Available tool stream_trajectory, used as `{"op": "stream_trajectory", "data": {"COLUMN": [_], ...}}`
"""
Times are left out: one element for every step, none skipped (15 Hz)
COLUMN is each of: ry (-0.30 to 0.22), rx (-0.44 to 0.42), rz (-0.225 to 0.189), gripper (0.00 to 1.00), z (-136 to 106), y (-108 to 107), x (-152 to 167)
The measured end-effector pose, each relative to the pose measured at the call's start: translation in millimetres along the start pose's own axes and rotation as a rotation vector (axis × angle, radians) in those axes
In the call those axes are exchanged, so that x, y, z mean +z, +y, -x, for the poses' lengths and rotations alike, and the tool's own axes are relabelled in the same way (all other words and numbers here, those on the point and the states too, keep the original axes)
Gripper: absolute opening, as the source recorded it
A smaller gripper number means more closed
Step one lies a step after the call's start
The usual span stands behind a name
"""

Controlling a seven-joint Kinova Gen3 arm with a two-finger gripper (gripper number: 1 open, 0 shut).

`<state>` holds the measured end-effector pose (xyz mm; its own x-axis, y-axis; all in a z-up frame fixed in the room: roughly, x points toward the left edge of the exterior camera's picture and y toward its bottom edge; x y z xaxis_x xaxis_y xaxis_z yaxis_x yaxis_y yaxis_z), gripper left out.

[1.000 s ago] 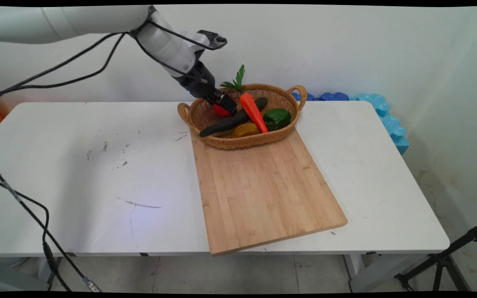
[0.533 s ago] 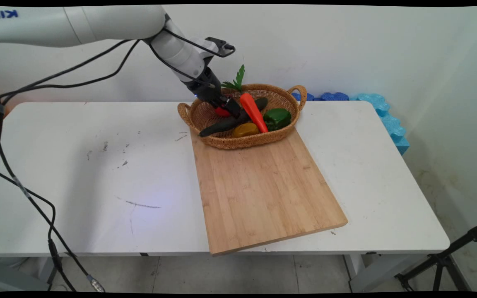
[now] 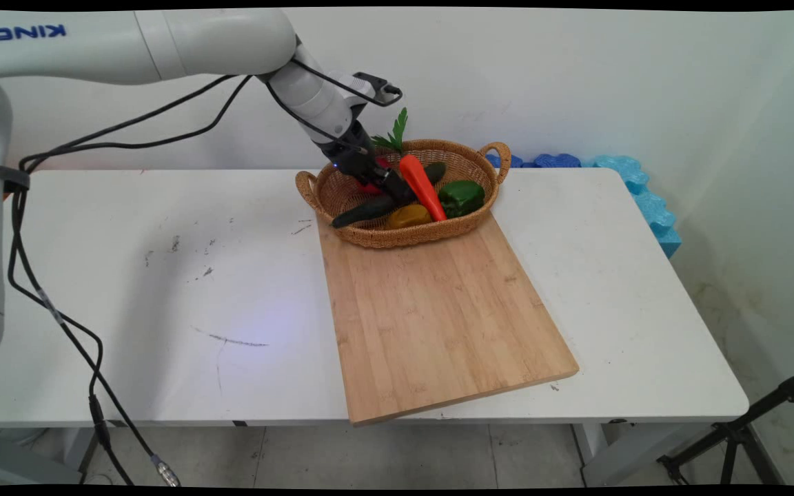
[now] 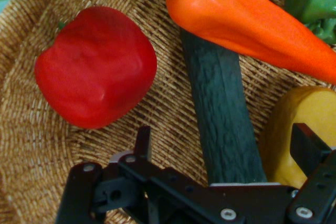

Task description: Pick up the cucumber from the vegetable basket

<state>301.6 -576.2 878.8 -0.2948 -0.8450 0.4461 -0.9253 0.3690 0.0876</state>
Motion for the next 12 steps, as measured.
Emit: {"op": "stream_trajectory", "data": {"ry": [-0.002,-0.005,-0.008,-0.011,-0.013,-0.016,-0.018,-0.019,-0.02,-0.021,-0.021,-0.02], "rx": [0.001,0.003,0.004,0.005,0.006,0.006,0.006,0.007,0.008,0.009,0.012,0.015], "rz": [-0.001,-0.002,-0.002,-0.003,-0.003,-0.004,-0.006,-0.007,-0.008,-0.01,-0.011,-0.012], "gripper": [1.0,1.0,1.0,1.0,1.0,1.0,1.0,1.0,1.0,1.0,0.0,0.0], "z": [-1,-2,-2,-3,-3,-3,-4,-4,-4,-4,-4,-4], "y": [0,1,1,1,1,1,1,1,1,1,0,0], "x": [2,5,7,9,11,12,14,15,17,18,19,20]}}
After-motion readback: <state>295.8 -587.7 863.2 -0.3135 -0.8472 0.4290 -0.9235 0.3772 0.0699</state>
